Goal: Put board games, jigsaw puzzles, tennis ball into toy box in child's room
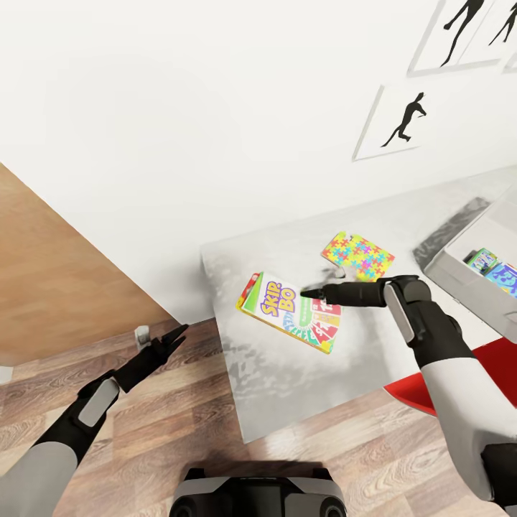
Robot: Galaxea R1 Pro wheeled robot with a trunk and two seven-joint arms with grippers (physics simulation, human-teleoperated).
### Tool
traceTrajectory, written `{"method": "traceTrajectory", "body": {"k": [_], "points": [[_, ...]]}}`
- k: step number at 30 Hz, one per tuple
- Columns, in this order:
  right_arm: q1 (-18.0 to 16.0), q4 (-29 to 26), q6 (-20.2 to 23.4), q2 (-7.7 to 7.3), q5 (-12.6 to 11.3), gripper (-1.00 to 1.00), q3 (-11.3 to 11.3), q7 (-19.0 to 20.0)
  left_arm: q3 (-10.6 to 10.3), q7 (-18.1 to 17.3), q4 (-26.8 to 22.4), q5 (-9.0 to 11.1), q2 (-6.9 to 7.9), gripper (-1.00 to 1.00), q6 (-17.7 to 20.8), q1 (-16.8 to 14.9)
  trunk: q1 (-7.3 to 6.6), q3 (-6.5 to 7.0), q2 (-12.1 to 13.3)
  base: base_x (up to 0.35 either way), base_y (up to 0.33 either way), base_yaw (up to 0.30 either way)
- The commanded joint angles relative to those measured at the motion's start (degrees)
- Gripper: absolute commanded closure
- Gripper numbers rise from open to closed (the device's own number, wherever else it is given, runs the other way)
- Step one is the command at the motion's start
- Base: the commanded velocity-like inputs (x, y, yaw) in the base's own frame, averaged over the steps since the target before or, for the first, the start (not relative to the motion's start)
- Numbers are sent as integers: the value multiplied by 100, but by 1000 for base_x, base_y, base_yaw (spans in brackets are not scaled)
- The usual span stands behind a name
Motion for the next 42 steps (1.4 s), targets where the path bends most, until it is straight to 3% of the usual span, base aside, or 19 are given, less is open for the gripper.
{"method": "traceTrajectory", "body": {"k": [1,9,20,32,42], "points": [[2,3,19,-4,86,-100,17,-21,-10,-5,1,48,3,-100,53,-4,4,-8,-7,0,0,0],[105,13,25,84,83,-100,17,-19,-5,-8,-11,40,-84,-100,23,-7,4,-8,-7,0,0,0],[302,21,30,338,86,-100,32,-20,-4,-4,-15,34,-205,-100,50,-13,4,-8,-7,0,0,0],[382,21,39,464,66,-100,140,8,-3,-23,-15,41,-265,-100,75,-41,4,-8,-7,0,0,0],[461,21,40,615,67,-100,178,12,-12,-269,-18,46,-283,-100,89,-47,4,-8,-7,0,0,0]]}}
